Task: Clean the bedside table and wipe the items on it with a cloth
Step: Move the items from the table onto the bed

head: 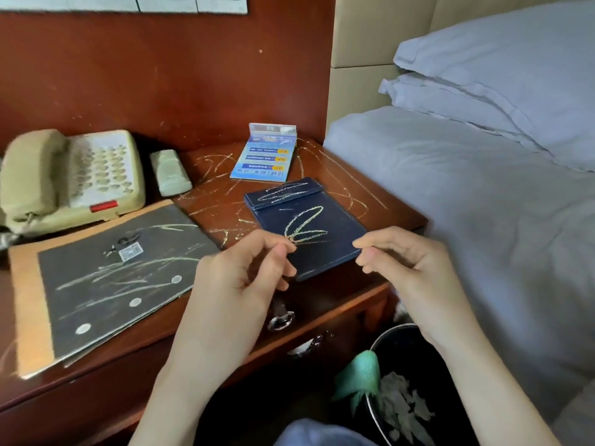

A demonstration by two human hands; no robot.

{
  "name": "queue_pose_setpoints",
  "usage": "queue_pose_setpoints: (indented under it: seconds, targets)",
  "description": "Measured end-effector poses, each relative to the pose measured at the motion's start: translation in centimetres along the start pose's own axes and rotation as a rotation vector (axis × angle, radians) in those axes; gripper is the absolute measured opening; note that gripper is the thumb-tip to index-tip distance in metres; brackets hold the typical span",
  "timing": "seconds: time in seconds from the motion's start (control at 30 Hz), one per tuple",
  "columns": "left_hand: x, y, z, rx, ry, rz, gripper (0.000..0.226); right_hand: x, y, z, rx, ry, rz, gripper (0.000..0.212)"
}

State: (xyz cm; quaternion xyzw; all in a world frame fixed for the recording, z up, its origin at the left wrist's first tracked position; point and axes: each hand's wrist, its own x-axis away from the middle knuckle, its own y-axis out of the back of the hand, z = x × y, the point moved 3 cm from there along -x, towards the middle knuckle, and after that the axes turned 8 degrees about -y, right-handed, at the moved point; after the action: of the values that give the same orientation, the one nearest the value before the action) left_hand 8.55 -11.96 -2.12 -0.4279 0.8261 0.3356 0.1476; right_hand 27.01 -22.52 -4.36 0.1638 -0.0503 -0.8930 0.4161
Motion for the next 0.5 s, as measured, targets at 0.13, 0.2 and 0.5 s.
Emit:
queue_pose_setpoints:
  seconds: [0.13,0.2,0.5]
  targets:
    - [0.0,2.3,-0.2,-0.183,-0.016,-0.095,0.016,-1.0,-1.8,1.5,-0.024,0.064,0.039,0.018]
    - [0.0,3.3,-0.2,-0.248,-0.009,-0.132,0.016,-1.5,-2.7,2.4,-0.034,0.094,0.072,0.019]
    - [1.4,8.4,-0.1,-0.421,-0.019,-0.226,0.015,-3.4,-8.4,5.6,0.111,0.181,0.225,0.018]
